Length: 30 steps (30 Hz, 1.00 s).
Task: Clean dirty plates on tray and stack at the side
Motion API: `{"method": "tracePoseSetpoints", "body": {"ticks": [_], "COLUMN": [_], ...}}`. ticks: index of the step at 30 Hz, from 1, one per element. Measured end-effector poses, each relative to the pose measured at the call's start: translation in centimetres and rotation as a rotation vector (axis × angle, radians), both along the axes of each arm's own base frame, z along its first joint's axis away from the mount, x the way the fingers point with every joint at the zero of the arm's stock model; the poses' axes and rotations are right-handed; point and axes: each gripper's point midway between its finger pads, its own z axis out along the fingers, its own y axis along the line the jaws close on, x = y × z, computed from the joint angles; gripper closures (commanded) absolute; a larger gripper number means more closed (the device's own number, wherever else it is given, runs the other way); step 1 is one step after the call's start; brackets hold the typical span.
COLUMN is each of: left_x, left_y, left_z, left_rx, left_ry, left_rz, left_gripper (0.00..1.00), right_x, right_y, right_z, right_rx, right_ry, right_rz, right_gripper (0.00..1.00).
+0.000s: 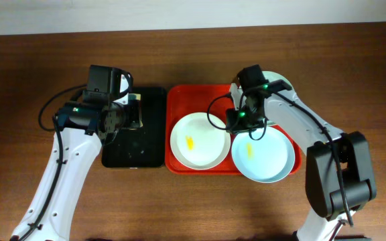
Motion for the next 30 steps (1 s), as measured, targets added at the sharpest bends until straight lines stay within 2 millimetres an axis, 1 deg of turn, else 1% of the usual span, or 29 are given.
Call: {"method": "tracePoseSetpoints", "body": {"ticks": [4,5,6,9,13,14,16,22,27,29,30], "left_x": [0.0,0.0,0.0,0.0,0.0,0.0,0.1,0.9,1.3,1.4,1.4], "left_y": [0.0,0.0,0.0,0.0,0.0,0.0,-0.1,-0.3,-0.6,-0.7,-0.8], "left_z": [0.0,0.0,0.0,0.0,0.0,0.0,-0.3,-2.7,-2.7,-2.6,-2.6], "left_rx": [0.0,0.0,0.0,0.0,-0.001,0.0,-0.001,0.002,-0.012,-0.016,-0.018], "left_ry": [0.0,0.0,0.0,0.0,-0.001,0.0,0.008,0.064,0.052,0.049,0.049], "left_rz": [0.0,0.0,0.0,-0.001,0.0,0.0,-0.001,-0.005,-0.01,-0.013,-0.013], "left_gripper": [1.0,1.0,1.0,1.0,1.0,1.0,1.0,1.0,1.0,1.0,1.0], "right_x": [0.1,0.1,0.0,-0.4,-0.6,-0.6,-0.5,-0.6,-0.6,-0.5,-0.6], "right_y": [0.0,-0.1,-0.2,-0.4,-0.4,-0.4,-0.3,-0.1,-0.1,0.0,0.0], "right_z": [-0.8,-1.1,-1.4,-2.0,-2.2,-2.2,-2.2,-2.1,-2.1,-2.2,-2.3], "right_rx": [-0.024,-0.027,-0.031,-0.035,-0.036,-0.035,-0.028,-0.014,-0.012,-0.011,-0.01], "right_ry": [-0.026,-0.028,-0.027,-0.022,-0.019,-0.019,-0.019,-0.011,-0.004,-0.007,-0.009], "right_rz": [0.006,0.006,0.006,0.006,0.005,0.005,0.005,-0.014,-0.031,-0.032,-0.032], "right_gripper": [0.73,0.76,0.77,0.78,0.78,0.8,0.89,0.88,0.82,0.82,0.86]}}
